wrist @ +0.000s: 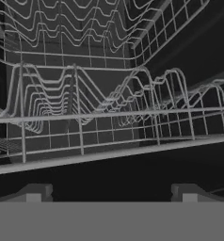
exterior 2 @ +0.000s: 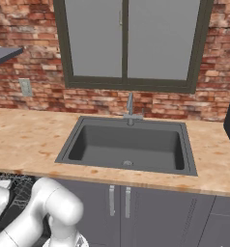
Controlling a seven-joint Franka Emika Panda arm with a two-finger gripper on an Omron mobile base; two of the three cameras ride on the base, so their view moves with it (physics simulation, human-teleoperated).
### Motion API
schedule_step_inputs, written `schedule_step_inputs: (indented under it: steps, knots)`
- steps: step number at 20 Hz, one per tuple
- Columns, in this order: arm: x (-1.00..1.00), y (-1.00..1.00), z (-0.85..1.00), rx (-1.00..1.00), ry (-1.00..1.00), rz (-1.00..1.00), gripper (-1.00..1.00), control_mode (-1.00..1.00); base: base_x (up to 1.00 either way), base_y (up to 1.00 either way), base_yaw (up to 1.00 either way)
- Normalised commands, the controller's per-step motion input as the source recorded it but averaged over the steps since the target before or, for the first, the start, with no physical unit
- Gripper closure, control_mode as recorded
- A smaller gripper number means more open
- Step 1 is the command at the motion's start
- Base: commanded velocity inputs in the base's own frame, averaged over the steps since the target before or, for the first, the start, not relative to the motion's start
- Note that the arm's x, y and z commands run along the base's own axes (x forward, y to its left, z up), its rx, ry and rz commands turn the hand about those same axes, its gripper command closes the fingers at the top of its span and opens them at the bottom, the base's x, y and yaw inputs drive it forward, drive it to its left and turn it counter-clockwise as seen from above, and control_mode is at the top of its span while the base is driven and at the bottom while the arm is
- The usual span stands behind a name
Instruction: Open the dishwasher door and pull out the top rack.
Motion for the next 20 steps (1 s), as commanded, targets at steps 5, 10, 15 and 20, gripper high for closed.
schedule_step_inputs:
  steps: [5, 10, 15, 20]
  knots:
    - [0.31, 0.0, 0.1, 0.02, -0.01, 0.0, -1.0, -1.0, 0.0, 0.0, 0.0]
    - [0.33, 0.02, 0.0, 0.0, 0.0, 0.0, -1.0, -1.0, 0.0, 0.0, 0.0]
    - [0.33, 0.09, -0.02, 0.0, -0.02, 0.0, -1.0, -1.0, 0.0, 0.0, 0.0]
    - [0.39, 0.12, -0.1, 0.0, -0.01, 0.0, -1.0, -1.0, 0.0, 0.0, 0.0]
